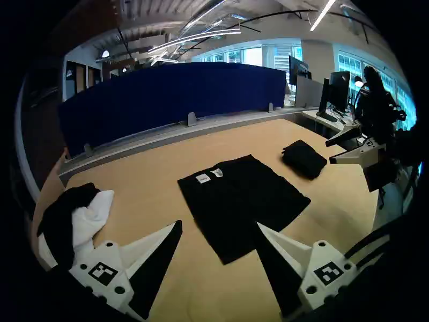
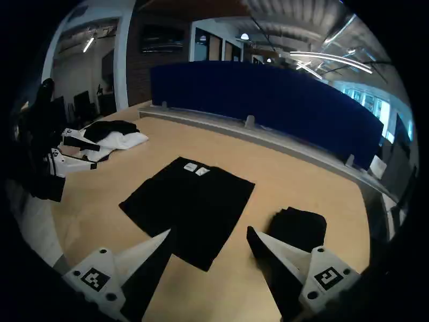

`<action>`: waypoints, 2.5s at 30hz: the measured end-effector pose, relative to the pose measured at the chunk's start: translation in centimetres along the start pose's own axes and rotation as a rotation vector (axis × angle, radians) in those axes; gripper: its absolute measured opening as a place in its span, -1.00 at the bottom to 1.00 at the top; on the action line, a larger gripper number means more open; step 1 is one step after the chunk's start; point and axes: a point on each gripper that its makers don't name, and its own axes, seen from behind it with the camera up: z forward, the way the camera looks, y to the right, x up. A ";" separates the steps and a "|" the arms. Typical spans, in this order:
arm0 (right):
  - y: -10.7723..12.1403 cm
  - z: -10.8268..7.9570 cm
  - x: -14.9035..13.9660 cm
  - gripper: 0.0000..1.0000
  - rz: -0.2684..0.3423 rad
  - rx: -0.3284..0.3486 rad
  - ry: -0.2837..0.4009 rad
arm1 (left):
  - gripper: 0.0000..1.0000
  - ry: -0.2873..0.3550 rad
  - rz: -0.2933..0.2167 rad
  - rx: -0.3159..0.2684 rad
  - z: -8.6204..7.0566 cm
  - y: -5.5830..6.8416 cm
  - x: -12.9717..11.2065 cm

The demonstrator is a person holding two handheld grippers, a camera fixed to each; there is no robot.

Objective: Fold towel

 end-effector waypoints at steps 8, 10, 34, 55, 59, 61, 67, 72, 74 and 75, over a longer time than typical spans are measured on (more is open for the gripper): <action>-0.3 1.8 -2.5 1.00 -0.006 0.011 -0.041 | 0.85 -0.051 0.010 -0.025 2.0 0.6 -2.7; -0.4 2.2 -3.0 1.00 -0.006 0.013 -0.051 | 0.85 -0.065 0.011 -0.030 2.4 0.7 -3.4; -0.3 5.9 -9.6 1.00 -0.011 0.054 -0.191 | 0.85 -0.235 0.036 -0.098 7.2 2.0 -9.8; -1.0 6.9 -13.0 0.75 0.007 0.084 -0.258 | 0.80 -0.322 0.042 -0.117 8.8 2.9 -12.8; -1.4 6.9 -13.4 0.57 0.006 0.087 -0.262 | 0.68 -0.328 0.035 -0.104 8.8 2.7 -12.9; -1.5 7.0 -13.6 0.46 0.004 0.090 -0.268 | 0.57 -0.334 0.041 -0.096 8.7 2.6 -12.9; -1.9 7.0 -14.2 0.07 0.005 0.096 -0.276 | 0.34 -0.351 0.057 -0.094 8.5 3.0 -13.0; -1.6 7.2 -14.3 -0.29 0.015 0.079 -0.273 | 0.19 -0.355 0.050 -0.087 8.4 3.1 -13.0; -1.6 7.1 -14.3 -0.32 0.017 0.078 -0.271 | 0.15 -0.357 0.044 -0.082 8.4 3.1 -13.1; -1.6 7.1 -14.3 -0.32 0.017 0.077 -0.271 | 0.14 -0.358 0.043 -0.081 8.5 3.1 -13.1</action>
